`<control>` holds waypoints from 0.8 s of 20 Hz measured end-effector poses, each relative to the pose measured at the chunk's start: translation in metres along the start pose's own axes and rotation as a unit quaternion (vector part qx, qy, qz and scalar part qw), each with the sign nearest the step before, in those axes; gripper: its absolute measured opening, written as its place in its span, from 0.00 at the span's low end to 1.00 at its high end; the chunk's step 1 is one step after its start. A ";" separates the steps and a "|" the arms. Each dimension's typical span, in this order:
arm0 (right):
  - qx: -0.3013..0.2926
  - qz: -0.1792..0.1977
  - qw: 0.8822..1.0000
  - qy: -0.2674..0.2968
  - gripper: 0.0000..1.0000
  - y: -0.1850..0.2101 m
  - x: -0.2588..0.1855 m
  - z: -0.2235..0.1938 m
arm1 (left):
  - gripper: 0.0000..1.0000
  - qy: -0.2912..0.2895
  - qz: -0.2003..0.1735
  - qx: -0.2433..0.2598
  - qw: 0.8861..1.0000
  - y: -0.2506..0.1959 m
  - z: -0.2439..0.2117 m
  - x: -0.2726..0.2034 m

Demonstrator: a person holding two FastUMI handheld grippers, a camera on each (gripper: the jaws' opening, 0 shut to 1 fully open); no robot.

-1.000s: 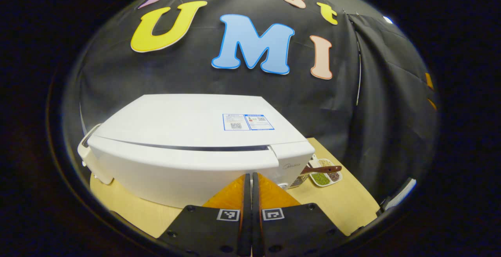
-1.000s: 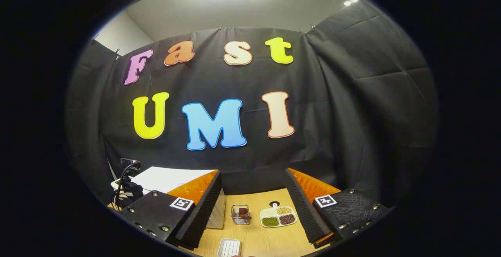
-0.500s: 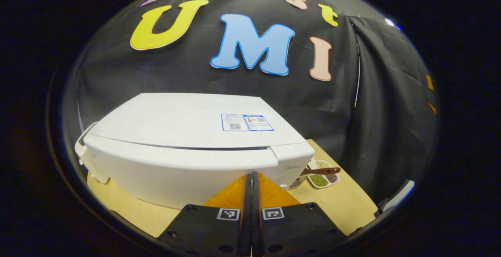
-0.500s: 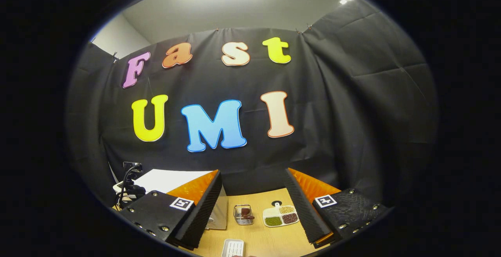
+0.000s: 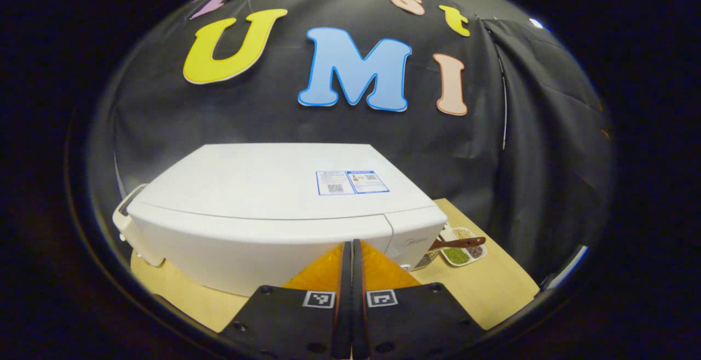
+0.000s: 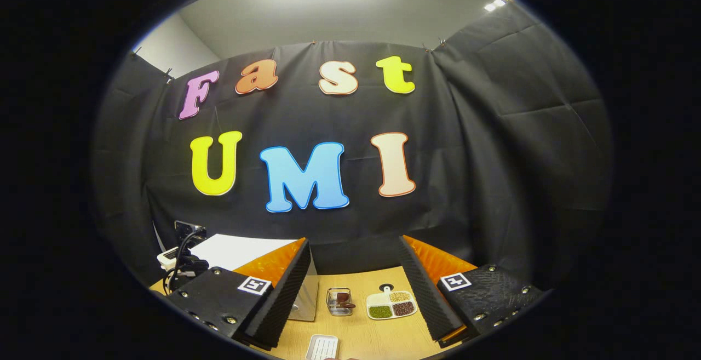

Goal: Open the microwave oven with the left hand, put the food in, and close the microwave oven.

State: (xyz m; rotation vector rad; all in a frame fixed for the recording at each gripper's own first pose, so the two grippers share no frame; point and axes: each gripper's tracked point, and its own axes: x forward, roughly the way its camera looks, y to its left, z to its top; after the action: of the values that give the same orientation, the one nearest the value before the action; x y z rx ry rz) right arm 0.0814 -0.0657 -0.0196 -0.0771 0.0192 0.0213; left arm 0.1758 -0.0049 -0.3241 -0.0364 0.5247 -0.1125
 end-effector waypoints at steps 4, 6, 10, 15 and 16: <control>-0.005 0.014 1.000 0.002 0.96 0.014 0.004 0.009 | 0.07 -0.067 0.015 0.040 0.997 0.013 0.064 -0.050; 0.001 0.022 1.000 -0.005 0.97 0.024 0.004 0.020 | 0.07 -0.113 0.035 0.042 0.992 0.026 0.109 -0.089; -0.005 0.041 0.999 -0.024 0.96 0.050 -0.003 0.041 | 0.99 -0.199 0.063 0.045 0.977 0.047 0.184 -0.180; -0.003 0.052 0.998 -0.031 0.96 0.077 -0.024 0.055 | 0.94 -0.234 0.088 0.033 0.968 0.078 0.219 -0.276; -0.002 0.052 0.998 -0.034 0.96 0.083 -0.029 0.057 | 0.94 -0.234 0.086 0.027 0.968 0.081 0.218 -0.286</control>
State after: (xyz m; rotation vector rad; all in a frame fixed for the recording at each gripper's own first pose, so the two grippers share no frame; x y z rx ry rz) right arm 0.0516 0.0204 0.0312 -0.0790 -0.0446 0.1274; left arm 0.0469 0.1103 0.0016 0.0368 0.0501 0.0529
